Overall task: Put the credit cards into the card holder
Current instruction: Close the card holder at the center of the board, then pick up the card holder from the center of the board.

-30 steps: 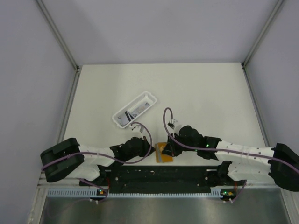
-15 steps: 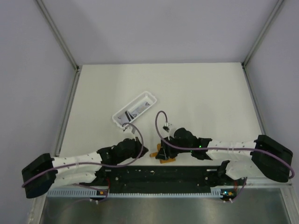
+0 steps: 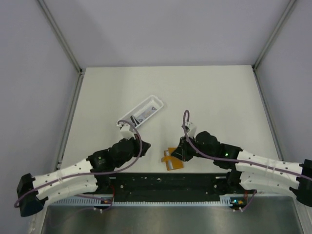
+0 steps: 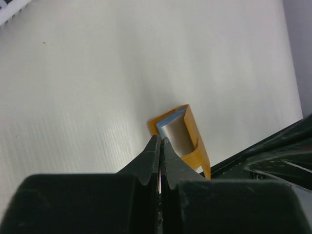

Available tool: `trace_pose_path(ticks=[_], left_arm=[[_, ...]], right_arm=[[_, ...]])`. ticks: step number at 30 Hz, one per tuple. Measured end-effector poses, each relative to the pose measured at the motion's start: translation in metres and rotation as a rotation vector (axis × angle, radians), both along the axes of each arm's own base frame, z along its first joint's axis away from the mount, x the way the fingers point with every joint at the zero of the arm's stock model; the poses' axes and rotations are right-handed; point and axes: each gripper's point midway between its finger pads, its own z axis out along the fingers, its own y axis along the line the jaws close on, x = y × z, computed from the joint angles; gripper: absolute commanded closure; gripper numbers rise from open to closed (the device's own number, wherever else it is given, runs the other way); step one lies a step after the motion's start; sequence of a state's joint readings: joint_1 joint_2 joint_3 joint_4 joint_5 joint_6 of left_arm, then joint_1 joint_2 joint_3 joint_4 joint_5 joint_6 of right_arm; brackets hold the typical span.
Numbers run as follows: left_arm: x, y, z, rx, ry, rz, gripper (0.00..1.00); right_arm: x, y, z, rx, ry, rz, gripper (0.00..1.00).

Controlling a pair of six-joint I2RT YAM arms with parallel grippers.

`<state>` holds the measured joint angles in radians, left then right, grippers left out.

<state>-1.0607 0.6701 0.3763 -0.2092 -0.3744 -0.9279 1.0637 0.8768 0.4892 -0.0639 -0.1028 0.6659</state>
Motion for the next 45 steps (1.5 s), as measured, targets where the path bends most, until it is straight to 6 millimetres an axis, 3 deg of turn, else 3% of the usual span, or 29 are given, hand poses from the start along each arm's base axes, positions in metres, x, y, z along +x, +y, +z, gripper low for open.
trace_pose_path(ticks=[2, 6, 8, 12, 17, 21, 27, 31, 34, 37, 45], left_arm=[[0.003, -0.004, 0.015, -0.010, -0.029, -0.008, 1.00], [0.007, -0.013, 0.030, 0.003, -0.051, -0.035, 1.00], [0.007, -0.019, 0.029, 0.018, -0.043, -0.057, 1.00], [0.005, -0.029, 0.017, 0.058, -0.011, -0.099, 1.00], [0.002, -0.036, 0.009, 0.072, 0.009, -0.131, 1.00], [0.002, -0.043, 0.009, 0.056, 0.011, -0.150, 1.00], [0.003, -0.054, 0.010, 0.046, 0.011, -0.176, 1.00], [0.006, -0.065, 0.012, 0.045, 0.006, -0.201, 1.00], [0.008, -0.076, 0.013, 0.045, 0.006, -0.225, 1.00], [0.009, -0.086, 0.011, 0.048, 0.008, -0.248, 1.00], [0.007, -0.100, -0.020, 0.114, 0.070, -0.299, 1.00]], right_arm=[[0.006, -0.004, -0.014, -0.038, 0.008, -0.039, 0.97], [0.008, -0.013, -0.066, -0.170, 0.069, -0.077, 0.97], [0.006, -0.018, -0.092, -0.228, 0.103, -0.086, 0.97], [0.003, -0.016, -0.113, -0.265, 0.144, -0.075, 0.93], [0.003, -0.006, -0.107, -0.241, 0.147, -0.057, 0.78], [0.006, -0.011, -0.088, -0.210, 0.113, -0.071, 0.67], [0.026, -0.035, -0.036, -0.107, 0.007, -0.200, 0.62], [0.043, -0.062, -0.022, -0.085, -0.019, -0.319, 0.61], [0.051, -0.079, -0.025, -0.090, -0.006, -0.390, 0.60], [0.049, -0.090, -0.041, -0.124, 0.029, -0.421, 0.60], [0.039, -0.100, -0.066, -0.191, 0.086, -0.428, 0.53]])
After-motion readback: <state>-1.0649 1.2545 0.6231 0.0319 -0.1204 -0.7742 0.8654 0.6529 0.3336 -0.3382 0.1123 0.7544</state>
